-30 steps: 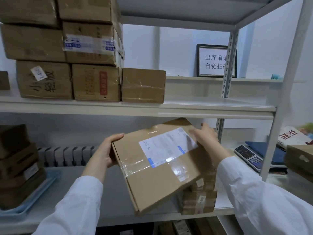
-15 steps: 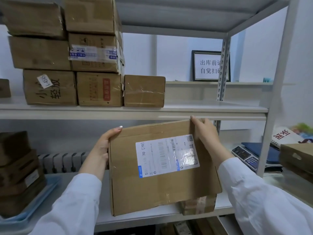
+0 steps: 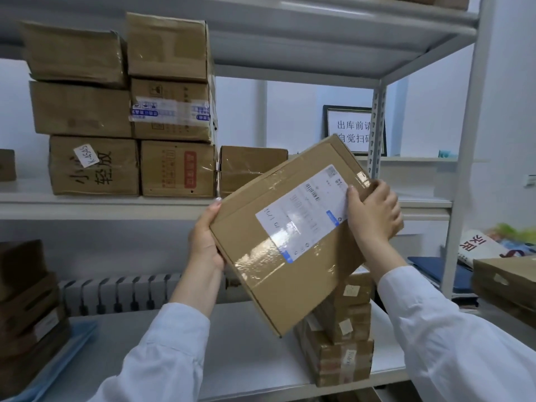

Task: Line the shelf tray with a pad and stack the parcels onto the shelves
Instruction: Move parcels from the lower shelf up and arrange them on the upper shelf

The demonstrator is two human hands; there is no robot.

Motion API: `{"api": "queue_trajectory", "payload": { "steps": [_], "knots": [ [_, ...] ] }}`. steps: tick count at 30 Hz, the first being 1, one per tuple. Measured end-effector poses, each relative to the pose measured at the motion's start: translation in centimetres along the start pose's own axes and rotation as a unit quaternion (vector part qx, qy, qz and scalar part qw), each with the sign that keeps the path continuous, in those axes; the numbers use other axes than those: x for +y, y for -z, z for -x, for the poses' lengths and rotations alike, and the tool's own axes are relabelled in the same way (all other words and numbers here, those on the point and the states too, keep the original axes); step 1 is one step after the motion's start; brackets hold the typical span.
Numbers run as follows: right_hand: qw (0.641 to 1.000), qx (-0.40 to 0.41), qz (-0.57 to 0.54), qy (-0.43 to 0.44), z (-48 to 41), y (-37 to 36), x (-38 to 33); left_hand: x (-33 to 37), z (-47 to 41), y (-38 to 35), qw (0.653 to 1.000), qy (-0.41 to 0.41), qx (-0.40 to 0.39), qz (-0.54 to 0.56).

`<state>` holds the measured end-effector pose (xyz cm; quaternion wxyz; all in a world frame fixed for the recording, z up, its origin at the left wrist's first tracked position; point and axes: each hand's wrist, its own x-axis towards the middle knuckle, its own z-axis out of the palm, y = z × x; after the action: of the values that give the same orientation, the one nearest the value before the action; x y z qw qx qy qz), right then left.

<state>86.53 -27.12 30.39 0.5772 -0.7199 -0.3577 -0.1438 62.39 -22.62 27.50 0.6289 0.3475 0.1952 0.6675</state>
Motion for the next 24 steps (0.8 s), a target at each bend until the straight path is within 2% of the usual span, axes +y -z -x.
{"api": "queue_trajectory", "payload": {
  "steps": [4,7,10,12,18,20,24],
  "knots": [
    [0.999,-0.016,-0.025,-0.042,0.0,-0.1,0.0,-1.6,0.9,-2.2,0.997,-0.029,0.057,0.033],
    [0.983,-0.057,-0.140,-0.106,0.3,-0.1,0.2,-2.4,1.7,-4.0,0.991,-0.035,0.098,0.084],
    [0.926,-0.127,-0.307,-0.179,0.5,-0.1,0.9,-3.1,2.1,-5.2,0.985,-0.035,0.122,0.114],
    [0.894,-0.173,-0.358,-0.208,0.2,0.3,1.5,-3.6,2.4,-6.1,0.983,-0.045,0.131,0.117],
    [0.811,-0.271,-0.479,-0.198,-2.3,2.6,4.1,-5.2,3.0,-10.1,0.983,-0.037,0.145,0.107],
    [0.790,-0.280,-0.507,-0.204,-3.3,3.2,5.2,-6.0,3.1,-11.2,0.986,-0.030,0.141,0.081],
    [0.784,-0.291,-0.489,-0.248,-6.0,3.5,6.6,-7.6,2.9,-11.9,0.994,0.007,0.111,-0.009]
  ]
}}
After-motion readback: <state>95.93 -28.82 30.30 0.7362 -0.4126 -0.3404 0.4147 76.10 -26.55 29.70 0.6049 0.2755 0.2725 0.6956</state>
